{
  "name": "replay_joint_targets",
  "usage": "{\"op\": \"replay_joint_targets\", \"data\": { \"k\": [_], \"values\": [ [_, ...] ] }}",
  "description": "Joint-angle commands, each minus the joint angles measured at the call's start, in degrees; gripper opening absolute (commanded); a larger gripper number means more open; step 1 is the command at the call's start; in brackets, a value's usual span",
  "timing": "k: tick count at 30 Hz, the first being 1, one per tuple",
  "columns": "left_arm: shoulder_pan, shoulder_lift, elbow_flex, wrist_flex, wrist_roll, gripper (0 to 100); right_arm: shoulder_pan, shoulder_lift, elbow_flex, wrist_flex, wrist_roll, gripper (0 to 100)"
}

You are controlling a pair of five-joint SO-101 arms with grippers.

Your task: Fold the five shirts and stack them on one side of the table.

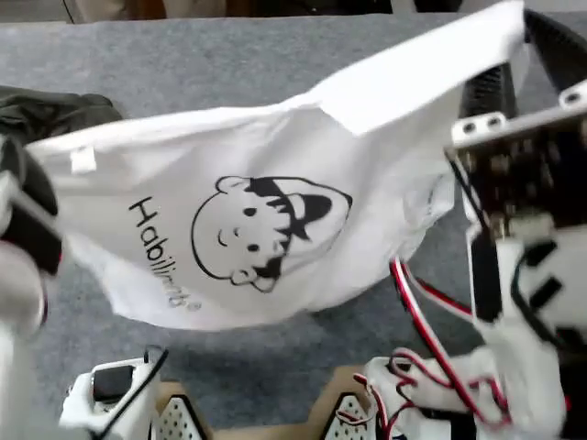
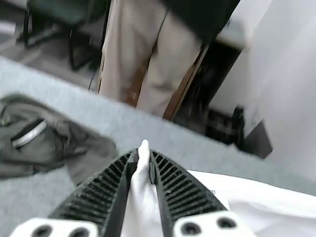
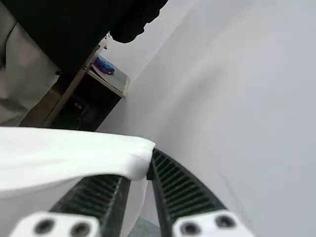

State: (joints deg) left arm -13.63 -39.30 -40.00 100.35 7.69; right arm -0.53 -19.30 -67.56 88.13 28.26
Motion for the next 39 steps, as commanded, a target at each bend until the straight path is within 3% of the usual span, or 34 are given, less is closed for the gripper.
{"op": "replay_joint_targets", "data": {
  "k": [1,6,14,27,33,39],
  "values": [
    [-0.09,-1.8,-1.23,0.18,-0.26,2,0.92,-3.91,0.22,-1.58,2.55,0.5],
    [-0.09,-7.43,-0.79,0.26,-0.35,2,1.01,-9.71,0.22,-1.58,5.45,0.5],
    [-0.09,-15.25,1.76,0.26,-0.44,2,8.48,-14.99,0.66,-6.42,8.79,0.5],
    [0.0,-16.13,9.58,-0.09,-2.29,2,8.75,-15.08,8.84,-14.95,14.24,0.5],
    [0.35,-16.66,23.91,-0.26,-1.93,2,8.66,-15.16,17.19,-13.98,14.33,0.5],
    [-0.09,-16.66,41.41,-11.43,-1.93,2,6.2,-14.99,28.0,-14.59,14.24,0.5]
  ]
}}
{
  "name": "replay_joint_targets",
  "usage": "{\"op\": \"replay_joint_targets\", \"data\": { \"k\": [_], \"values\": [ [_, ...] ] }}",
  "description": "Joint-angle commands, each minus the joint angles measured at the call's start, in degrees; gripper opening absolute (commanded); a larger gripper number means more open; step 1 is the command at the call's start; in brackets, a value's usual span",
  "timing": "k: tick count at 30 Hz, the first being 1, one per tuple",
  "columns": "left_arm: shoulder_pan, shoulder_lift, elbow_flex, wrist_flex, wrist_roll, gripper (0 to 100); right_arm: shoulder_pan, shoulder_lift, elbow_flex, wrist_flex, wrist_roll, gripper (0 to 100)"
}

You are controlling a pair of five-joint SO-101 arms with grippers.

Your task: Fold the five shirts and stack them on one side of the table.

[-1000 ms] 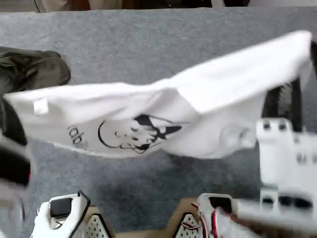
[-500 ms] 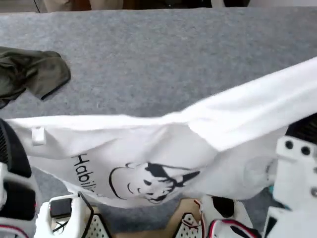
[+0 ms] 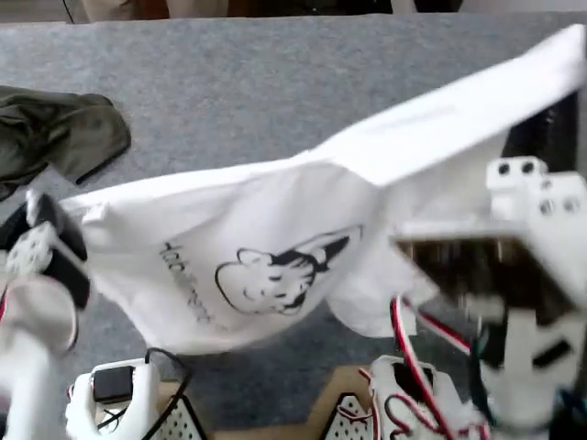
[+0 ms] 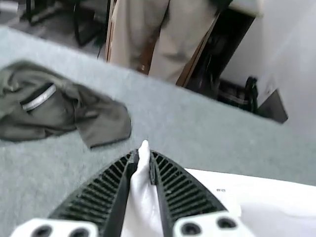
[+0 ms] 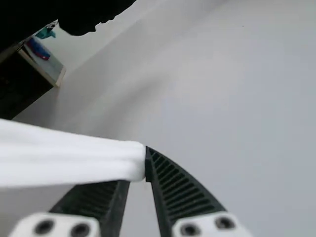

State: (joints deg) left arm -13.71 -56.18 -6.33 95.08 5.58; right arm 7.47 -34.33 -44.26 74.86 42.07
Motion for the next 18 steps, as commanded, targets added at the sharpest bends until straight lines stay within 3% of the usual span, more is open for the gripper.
{"op": "replay_joint_targets", "data": {
  "k": [1,6,12,18],
  "values": [
    [0.0,0.22,11.34,-8.97,0.18,2,-2.68,0.04,7.52,-2.02,0.44,0.5],
    [0.09,0.75,30.07,-28.4,0.18,2,-6.2,0.04,23.87,-9.41,0.26,0.5],
    [0.09,1.98,47.3,-54.51,-0.35,2,-9.36,2.95,47.69,-25.85,-0.18,0.5],
    [0.0,16.75,45.45,-67.96,-2.64,2,-9.19,13.32,51.56,-37.1,-7.21,0.5]
  ]
}}
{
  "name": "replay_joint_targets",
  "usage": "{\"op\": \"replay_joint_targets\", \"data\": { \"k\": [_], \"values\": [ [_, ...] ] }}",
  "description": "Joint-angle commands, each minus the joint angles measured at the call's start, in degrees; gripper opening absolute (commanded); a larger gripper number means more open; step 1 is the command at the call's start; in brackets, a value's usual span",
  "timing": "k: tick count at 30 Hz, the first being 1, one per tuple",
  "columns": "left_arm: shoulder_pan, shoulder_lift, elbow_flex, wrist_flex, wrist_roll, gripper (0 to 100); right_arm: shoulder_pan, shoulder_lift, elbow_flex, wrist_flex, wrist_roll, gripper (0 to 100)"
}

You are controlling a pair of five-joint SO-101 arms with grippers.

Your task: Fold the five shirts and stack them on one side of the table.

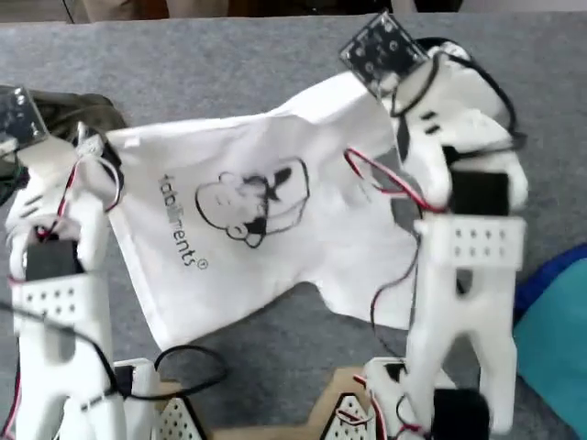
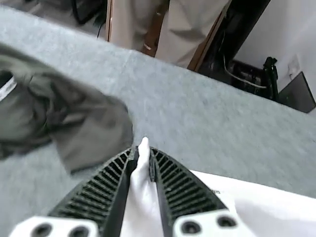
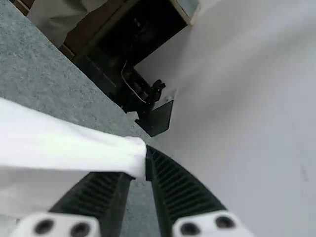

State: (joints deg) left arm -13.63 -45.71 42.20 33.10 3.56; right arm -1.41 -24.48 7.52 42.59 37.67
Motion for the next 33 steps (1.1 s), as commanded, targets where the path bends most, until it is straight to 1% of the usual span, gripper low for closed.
{"op": "replay_joint_targets", "data": {
  "k": [1,3,9,15,16,20,24,26,28,33],
  "values": [
    [-0.09,9.54,-5.19,-6.59,-0.53,2,-0.31,5.23,-1.1,-5.54,-3.69,0.5],
    [-0.18,15.52,-10.37,-6.68,0.18,2,-0.22,8.92,-3.3,-6.86,-4.75,0.5],
    [-0.09,31.52,-26.99,-6.51,0.97,2,-0.4,23.08,-14.73,-10.46,-4.66,0.5],
    [-0.09,48.13,-39.91,-6.33,0.53,2,-0.4,43.91,-32.04,-10.46,-4.75,0.5],
    [-0.18,50.77,-42.02,-5.27,0.53,2,-0.31,46.99,-35.3,-9.76,-4.84,0.5],
    [0.18,57.71,-49.05,3.16,0.53,2,-0.31,55.78,-49.01,-0.35,-4.84,0.5],
    [-0.35,59.65,-51.52,8.18,0.53,2,-0.4,60.18,-59.3,11.34,-4.57,0.5],
    [-0.53,59.65,-52.31,11.87,0.44,2,-0.57,61.23,-63.43,18.55,-4.4,0.5],
    [-0.26,59.65,-53.98,16.97,-1.23,2,-0.57,61.58,-66.51,24.44,-4.31,0.5],
    [0.7,59.38,-56.62,28.92,-2.11,2,-0.66,61.41,-71.96,36.66,-4.22,0.5]
  ]
}}
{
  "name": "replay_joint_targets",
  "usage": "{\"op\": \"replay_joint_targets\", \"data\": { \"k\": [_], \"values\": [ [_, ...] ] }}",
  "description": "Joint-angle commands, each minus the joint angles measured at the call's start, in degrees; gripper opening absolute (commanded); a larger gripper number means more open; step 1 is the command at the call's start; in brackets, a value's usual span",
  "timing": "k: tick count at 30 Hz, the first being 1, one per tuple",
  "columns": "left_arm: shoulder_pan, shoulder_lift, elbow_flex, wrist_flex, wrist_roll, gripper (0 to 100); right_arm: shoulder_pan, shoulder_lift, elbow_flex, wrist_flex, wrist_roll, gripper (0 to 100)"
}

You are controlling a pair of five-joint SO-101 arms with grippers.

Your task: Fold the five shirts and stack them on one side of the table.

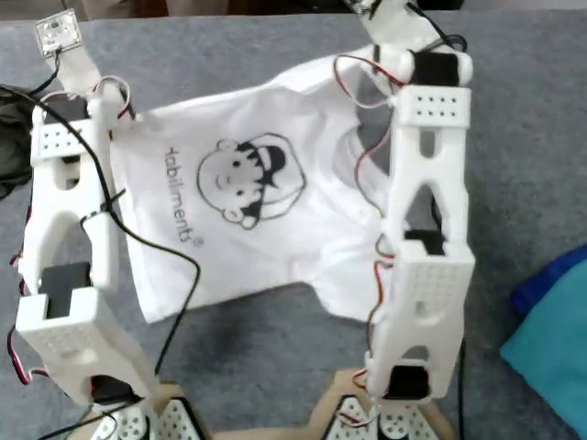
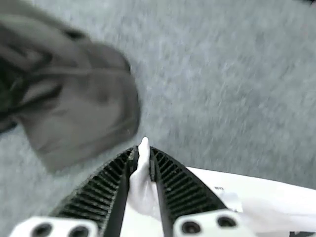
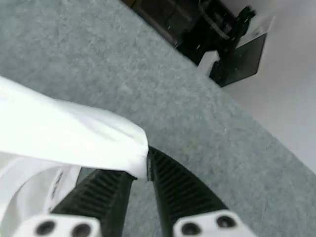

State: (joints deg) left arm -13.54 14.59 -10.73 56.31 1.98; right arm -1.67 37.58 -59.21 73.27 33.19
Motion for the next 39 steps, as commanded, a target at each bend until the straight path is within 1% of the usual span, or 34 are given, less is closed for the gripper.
{"op": "replay_joint_targets", "data": {
  "k": [1,4,8,12,15,18,21,25,30,33,37,39],
  "values": [
    [0.79,-1.63,-3.78,7.38,-0.53,2,-0.4,-0.66,-6.02,8.35,0.26,0.5],
    [3.16,-5.41,-1.05,11.52,-0.79,2,-0.4,-0.48,-7.08,14.33,0.09,0.5],
    [5.45,-15.25,8.53,12.13,-0.7,2,0.04,-0.84,-7.6,19.87,-0.35,0.5],
    [5.36,-27.03,22.33,7.03,-0.79,2,2.07,-1.63,-11.12,24.97,-2.73,0.5],
    [4.13,-34.51,32.79,3.78,-2.02,2,2.77,-1.45,-14.29,29.1,-2.9,0.5],
    [3.34,-40.4,41.41,2.9,-2.73,2,4.0,-1.89,-13.85,29.1,-5.01,0.5],
    [3.69,-45.14,48.53,2.81,-2.81,2,4.18,-3.47,-9.89,29.1,-5.01,0.5],
    [3.25,-49.1,54.86,0.62,-2.9,2,4.0,-9.8,-0.48,29.1,-4.31,0.5],
    [3.52,-49.71,56.44,0.44,-3.6,2,4.35,-20.09,15.34,27.43,-2.11,0.5],
    [3.6,-49.71,56.53,-0.18,-3.96,2,6.02,-26.68,26.77,22.51,0.09,0.5],
    [3.69,-49.71,57.58,-1.14,-4.13,2,8.04,-37.14,46.02,13.98,3.16,0.5],
    [3.69,-49.71,58.02,-0.79,-5.54,2,9.1,-42.68,56.4,9.14,4.22,0.5]
  ]
}}
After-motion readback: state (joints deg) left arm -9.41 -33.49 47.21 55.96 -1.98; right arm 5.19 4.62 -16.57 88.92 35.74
